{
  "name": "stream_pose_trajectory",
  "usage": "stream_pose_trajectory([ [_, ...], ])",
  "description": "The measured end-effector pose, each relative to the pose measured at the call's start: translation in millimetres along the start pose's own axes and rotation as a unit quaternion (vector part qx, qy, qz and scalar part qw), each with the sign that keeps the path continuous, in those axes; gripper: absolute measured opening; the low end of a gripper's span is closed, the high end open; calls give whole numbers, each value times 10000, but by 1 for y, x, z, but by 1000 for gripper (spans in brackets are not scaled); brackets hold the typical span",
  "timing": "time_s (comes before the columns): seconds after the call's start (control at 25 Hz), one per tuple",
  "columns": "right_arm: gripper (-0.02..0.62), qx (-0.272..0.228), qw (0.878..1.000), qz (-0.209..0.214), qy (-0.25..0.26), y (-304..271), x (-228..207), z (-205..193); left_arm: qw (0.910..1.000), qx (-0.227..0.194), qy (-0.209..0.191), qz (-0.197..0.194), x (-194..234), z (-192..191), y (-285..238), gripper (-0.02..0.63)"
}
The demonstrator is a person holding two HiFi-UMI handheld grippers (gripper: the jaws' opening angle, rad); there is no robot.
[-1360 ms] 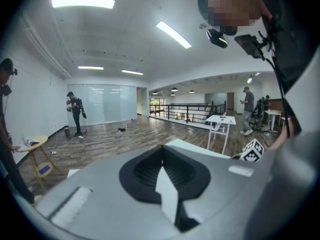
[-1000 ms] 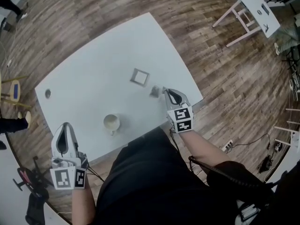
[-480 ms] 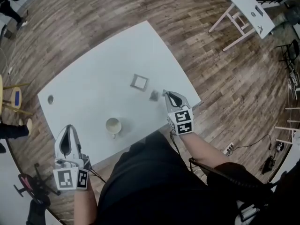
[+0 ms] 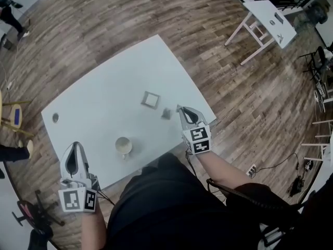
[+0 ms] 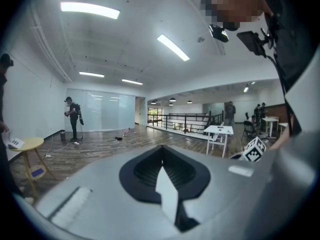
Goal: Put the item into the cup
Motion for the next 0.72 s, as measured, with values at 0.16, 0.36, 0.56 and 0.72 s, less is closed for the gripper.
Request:
stream_pose_trajectory([
  [0.16, 20, -63, 10000, 38, 24, -4, 7, 6, 9999, -81, -1, 64, 5, 0, 3, 0],
  [0.36, 20, -186, 9998, 14, 115, -3, 6, 20, 9996, -191, -207, 36, 2, 2, -2, 0],
  [0.56, 20, -369, 9991, -27, 190, -4, 9, 34, 9974, -416, -577, -91, -3, 15, -4, 0],
  [0.72, 20, -550, 9974, 3, 472, 2, 13, 45, 9968, -599, -533, -17, -2, 14, 0, 0],
])
Point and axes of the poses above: the fingertips, and each gripper's own axes: y backward along the fingers, x to its left, z out of its top, the point moved 10 cm from there along y, backward along the fingers, and after that the axes turned 8 degrees about -y, right-handed, at the moved point
